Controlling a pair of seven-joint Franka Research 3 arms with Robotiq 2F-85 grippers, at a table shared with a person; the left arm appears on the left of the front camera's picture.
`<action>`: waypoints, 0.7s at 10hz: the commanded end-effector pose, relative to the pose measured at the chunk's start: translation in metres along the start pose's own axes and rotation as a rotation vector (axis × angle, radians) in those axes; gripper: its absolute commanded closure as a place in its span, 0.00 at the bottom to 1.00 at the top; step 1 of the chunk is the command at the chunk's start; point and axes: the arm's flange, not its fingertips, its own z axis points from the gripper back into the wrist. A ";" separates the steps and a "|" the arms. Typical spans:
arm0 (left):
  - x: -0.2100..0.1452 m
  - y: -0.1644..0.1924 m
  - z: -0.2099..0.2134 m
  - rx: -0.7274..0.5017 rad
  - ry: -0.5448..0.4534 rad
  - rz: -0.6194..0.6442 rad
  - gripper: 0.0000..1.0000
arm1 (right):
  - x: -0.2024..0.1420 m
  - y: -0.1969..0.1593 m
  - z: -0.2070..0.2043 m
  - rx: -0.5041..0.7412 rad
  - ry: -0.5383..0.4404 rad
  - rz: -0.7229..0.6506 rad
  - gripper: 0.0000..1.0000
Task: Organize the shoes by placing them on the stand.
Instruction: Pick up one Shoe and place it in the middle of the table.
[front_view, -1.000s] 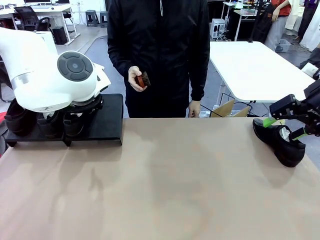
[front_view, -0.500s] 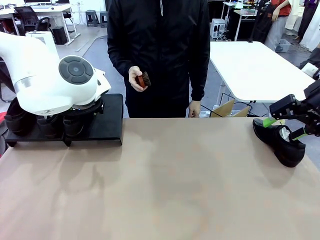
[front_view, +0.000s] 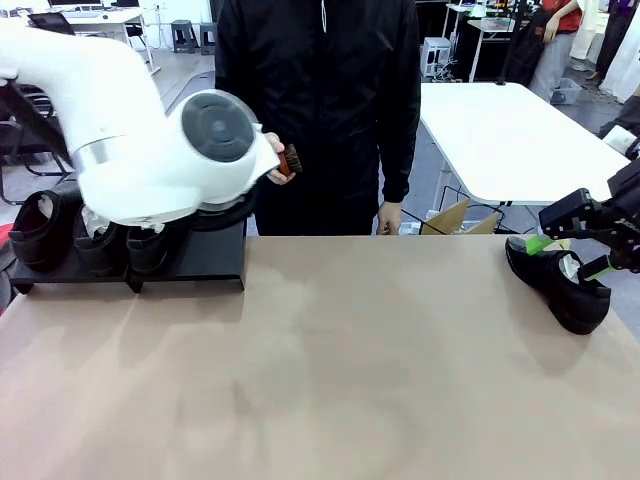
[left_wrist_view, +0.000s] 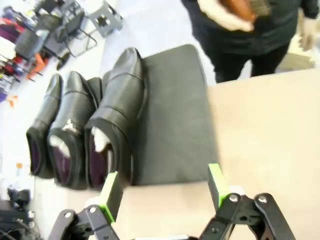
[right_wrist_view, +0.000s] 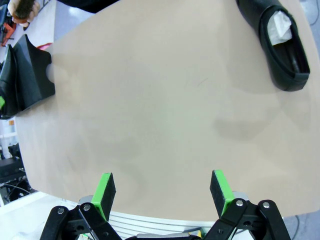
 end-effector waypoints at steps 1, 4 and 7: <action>-0.014 -0.007 0.039 -0.018 0.149 -0.023 0.11 | 0.001 0.000 0.000 0.011 0.001 0.003 0.00; -0.031 0.005 0.050 -0.105 0.305 0.059 0.11 | 0.001 0.000 0.000 0.011 0.001 0.003 0.00; -0.051 0.030 0.059 -0.247 0.370 0.151 0.11 | 0.001 0.000 0.000 0.011 0.001 0.003 0.00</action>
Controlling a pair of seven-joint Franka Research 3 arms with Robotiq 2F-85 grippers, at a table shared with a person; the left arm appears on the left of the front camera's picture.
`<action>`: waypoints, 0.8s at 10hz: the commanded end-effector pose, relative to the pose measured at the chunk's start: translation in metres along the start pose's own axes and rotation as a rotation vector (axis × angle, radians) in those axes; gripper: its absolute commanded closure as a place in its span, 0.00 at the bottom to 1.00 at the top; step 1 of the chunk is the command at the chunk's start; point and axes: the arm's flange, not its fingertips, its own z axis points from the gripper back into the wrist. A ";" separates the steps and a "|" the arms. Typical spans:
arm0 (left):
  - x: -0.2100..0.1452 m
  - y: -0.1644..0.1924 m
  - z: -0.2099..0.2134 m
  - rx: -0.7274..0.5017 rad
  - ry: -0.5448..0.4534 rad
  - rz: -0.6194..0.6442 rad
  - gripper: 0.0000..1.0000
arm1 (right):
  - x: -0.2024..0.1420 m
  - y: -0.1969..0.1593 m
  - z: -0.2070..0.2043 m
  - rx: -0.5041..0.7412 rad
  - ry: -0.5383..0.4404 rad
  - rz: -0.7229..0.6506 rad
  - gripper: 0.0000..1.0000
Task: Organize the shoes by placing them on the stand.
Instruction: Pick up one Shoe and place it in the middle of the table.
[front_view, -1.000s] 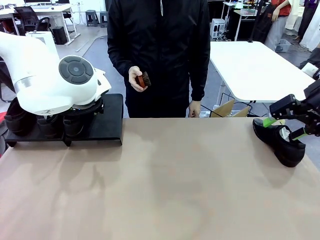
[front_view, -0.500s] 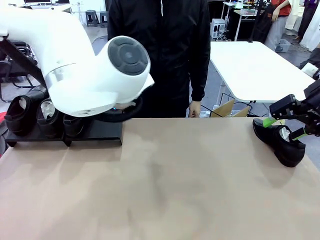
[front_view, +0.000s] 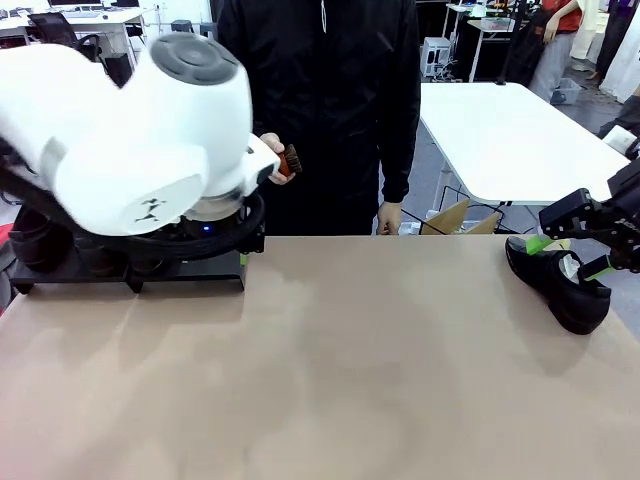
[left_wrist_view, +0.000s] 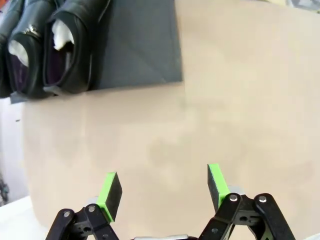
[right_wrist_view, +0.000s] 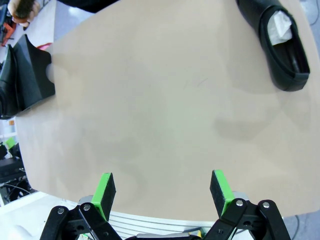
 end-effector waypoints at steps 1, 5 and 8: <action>-0.019 0.027 0.007 -0.127 0.015 0.039 0.11 | 0.001 0.000 0.000 0.011 0.001 0.003 0.00; -0.009 0.021 0.006 -0.106 0.006 0.070 0.11 | -0.011 0.015 -0.050 -0.238 -0.032 0.129 0.00; -0.009 0.021 0.006 -0.106 0.006 0.070 0.11 | 0.037 0.000 -0.087 -0.426 -0.101 0.193 0.00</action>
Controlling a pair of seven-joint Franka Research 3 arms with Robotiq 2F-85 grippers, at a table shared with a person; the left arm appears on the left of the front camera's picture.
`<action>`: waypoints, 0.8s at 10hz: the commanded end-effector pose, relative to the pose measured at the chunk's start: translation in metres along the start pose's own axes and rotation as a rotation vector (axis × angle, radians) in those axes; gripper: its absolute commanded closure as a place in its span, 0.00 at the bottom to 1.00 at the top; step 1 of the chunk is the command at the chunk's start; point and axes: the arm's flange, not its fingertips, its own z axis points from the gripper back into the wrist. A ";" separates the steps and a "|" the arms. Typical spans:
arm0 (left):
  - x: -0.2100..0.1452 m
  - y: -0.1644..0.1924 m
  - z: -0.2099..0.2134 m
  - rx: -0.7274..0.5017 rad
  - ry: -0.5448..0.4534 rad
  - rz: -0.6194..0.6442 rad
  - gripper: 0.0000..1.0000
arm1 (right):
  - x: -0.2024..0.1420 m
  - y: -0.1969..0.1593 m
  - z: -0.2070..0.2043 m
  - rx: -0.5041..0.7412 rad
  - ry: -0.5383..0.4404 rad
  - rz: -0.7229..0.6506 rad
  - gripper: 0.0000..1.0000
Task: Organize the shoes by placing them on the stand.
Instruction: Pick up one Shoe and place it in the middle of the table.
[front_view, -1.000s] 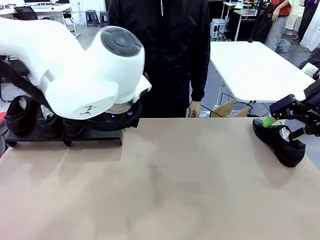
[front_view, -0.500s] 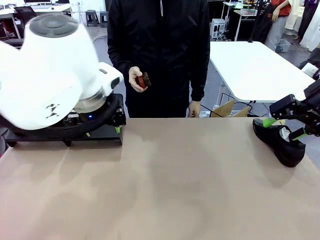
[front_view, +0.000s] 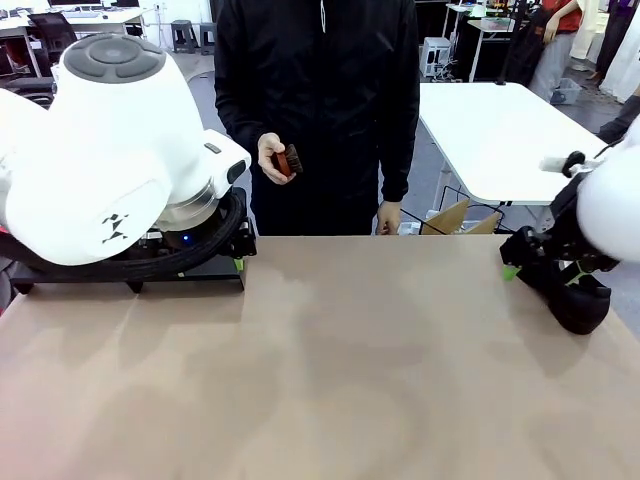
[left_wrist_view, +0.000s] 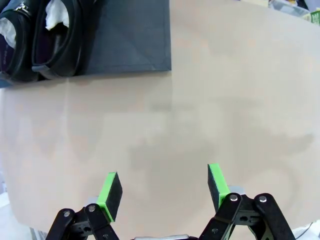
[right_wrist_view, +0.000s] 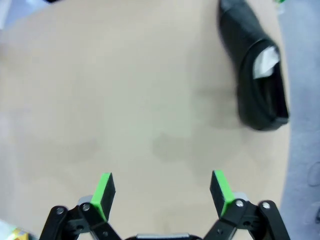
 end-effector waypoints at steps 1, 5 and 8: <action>0.006 0.001 0.001 0.013 0.000 -0.008 0.11 | 0.032 -0.018 -0.019 -0.106 -0.043 -0.017 0.00; 0.006 0.001 0.001 0.013 0.000 -0.008 0.11 | 0.024 -0.027 -0.023 -0.088 -0.033 0.009 0.00; 0.006 0.001 0.001 0.013 0.000 -0.008 0.11 | 0.080 -0.041 -0.046 -0.265 -0.036 0.039 0.00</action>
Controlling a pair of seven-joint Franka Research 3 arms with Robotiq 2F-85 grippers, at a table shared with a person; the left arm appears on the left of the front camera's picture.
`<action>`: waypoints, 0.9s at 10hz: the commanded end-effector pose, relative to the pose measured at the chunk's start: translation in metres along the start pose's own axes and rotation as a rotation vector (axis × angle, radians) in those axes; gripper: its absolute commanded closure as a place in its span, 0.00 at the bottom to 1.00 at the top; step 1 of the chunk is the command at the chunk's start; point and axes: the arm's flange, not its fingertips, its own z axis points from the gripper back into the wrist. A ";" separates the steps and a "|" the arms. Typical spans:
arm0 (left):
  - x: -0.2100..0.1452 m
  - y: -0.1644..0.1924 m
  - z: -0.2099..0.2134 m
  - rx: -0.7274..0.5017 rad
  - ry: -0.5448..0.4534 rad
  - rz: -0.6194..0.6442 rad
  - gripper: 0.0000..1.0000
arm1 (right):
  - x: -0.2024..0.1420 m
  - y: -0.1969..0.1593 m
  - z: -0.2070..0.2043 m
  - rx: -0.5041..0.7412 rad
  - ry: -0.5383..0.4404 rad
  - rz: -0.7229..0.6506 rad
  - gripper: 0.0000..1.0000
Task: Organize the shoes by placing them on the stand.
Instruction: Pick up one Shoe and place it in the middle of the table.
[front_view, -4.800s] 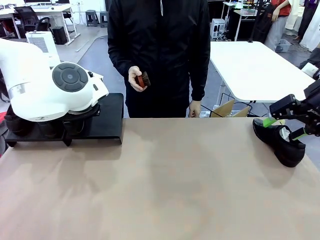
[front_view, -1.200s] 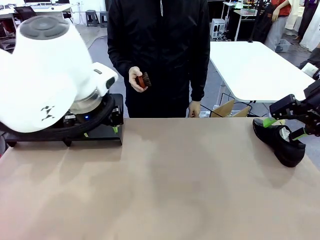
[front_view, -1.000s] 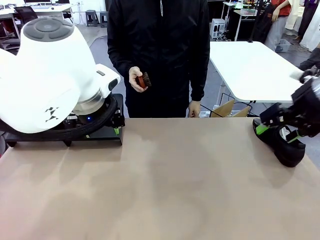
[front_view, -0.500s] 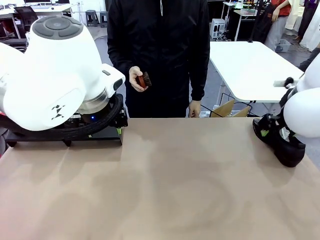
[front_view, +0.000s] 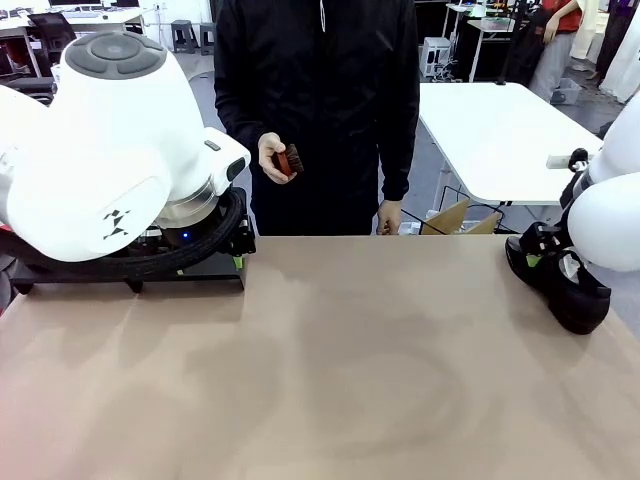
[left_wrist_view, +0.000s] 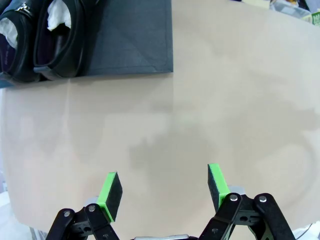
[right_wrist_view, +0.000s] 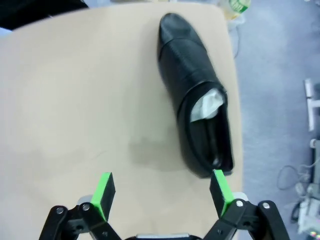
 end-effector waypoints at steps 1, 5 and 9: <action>0.004 0.000 0.002 0.010 0.000 -0.013 0.11 | 0.043 0.002 -0.029 -0.094 0.038 0.029 0.00; 0.004 0.000 0.002 0.010 0.000 -0.013 0.11 | 0.074 -0.001 -0.068 -0.044 0.186 0.042 0.00; 0.004 0.000 0.002 0.010 0.000 -0.013 0.11 | 0.075 -0.008 -0.086 -0.006 0.265 0.016 0.00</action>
